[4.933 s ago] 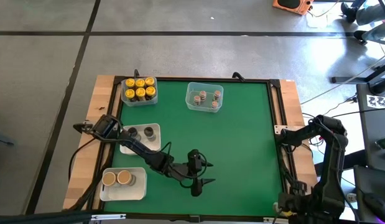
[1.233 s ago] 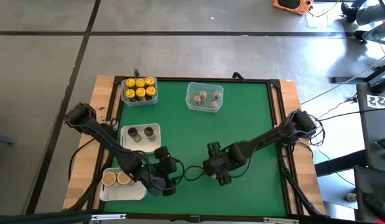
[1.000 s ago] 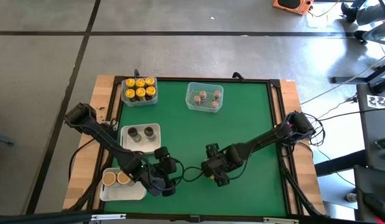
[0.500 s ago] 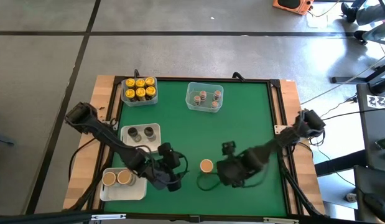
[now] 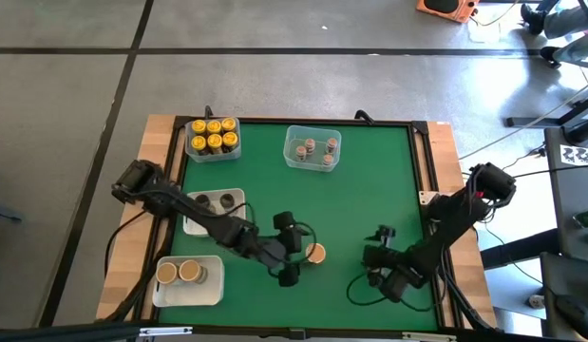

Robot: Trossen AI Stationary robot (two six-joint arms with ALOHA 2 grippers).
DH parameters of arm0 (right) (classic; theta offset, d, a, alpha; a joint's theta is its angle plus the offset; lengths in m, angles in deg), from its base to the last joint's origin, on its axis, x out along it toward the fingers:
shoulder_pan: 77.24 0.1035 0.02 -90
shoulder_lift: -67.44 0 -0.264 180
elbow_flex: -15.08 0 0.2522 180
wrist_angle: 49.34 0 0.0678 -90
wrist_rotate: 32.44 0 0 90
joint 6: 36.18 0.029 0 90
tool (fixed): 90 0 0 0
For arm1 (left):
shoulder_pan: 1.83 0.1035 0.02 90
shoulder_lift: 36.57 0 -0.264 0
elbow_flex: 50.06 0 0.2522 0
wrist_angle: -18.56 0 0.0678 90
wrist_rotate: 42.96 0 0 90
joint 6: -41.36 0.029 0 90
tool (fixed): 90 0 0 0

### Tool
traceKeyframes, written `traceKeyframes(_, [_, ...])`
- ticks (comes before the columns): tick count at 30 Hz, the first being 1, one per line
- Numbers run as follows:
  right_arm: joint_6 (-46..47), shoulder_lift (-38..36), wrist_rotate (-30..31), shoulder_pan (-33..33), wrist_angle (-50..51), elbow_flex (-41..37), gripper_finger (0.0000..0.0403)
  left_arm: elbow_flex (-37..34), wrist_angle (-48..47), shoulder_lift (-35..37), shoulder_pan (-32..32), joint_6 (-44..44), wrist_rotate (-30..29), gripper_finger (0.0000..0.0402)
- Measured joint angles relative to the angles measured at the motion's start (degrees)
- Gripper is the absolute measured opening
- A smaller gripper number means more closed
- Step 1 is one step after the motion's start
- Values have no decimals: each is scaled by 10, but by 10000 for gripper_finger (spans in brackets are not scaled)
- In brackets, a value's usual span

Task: Sort spices by type
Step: Put the gold seasoning bottle into the bottom white bin

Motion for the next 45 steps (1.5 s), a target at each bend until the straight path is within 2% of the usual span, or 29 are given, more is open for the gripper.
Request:
traceKeyframes(3, [43,1,21,10,-103,-57,364,71,-70,-30,15,-53,43,375])
traceKeyframes(7, [55,1,36,14,-218,-115,364,192,-222,-86,27,-71,80,375])
traceKeyframes(12, [55,0,52,14,-277,-147,364,281,-306,-140,42,-112,106,375])
traceKeyframes(17, [43,0,58,14,-284,-148,364,284,-314,-176,51,-131,136,375])
traceKeyframes(25, [41,1,64,14,-286,-149,364,283,-331,-206,52,-153,136,374])
traceKeyframes(29, [39,2,71,13,-289,-149,364,283,-306,-205,50,-137,134,344])
traceKeyframes(34, [39,2,72,13,-293,-149,364,283,-300,-205,50,-126,128,266])
traceKeyframes(41, [39,2,72,12,-312,-149,364,283,-307,-198,47,-145,127,264])
traceKeyframes(45, [39,2,71,12,-312,-149,364,282,-319,-170,25,-163,108,264])
